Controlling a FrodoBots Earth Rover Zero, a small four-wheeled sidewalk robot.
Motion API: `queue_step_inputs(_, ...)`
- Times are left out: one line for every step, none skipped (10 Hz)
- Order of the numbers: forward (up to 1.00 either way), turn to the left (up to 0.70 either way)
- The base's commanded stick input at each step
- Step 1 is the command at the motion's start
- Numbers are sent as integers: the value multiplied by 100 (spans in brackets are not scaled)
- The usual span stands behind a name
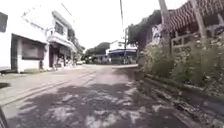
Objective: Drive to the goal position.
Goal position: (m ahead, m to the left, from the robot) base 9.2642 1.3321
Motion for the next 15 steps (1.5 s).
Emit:
queue_step_inputs(70, 0)
queue_step_inputs(70, 0)
queue_step_inputs(70, 0)
queue_step_inputs(70, 0)
queue_step_inputs(70, 0)
queue_step_inputs(70, 0)
queue_step_inputs(70, 0)
queue_step_inputs(70, 0)
queue_step_inputs(70, 0)
queue_step_inputs(70, 0)
queue_step_inputs(70, 1)
queue_step_inputs(70, 2)
queue_step_inputs(70, 2)
queue_step_inputs(70, 0)
queue_step_inputs(70, 0)
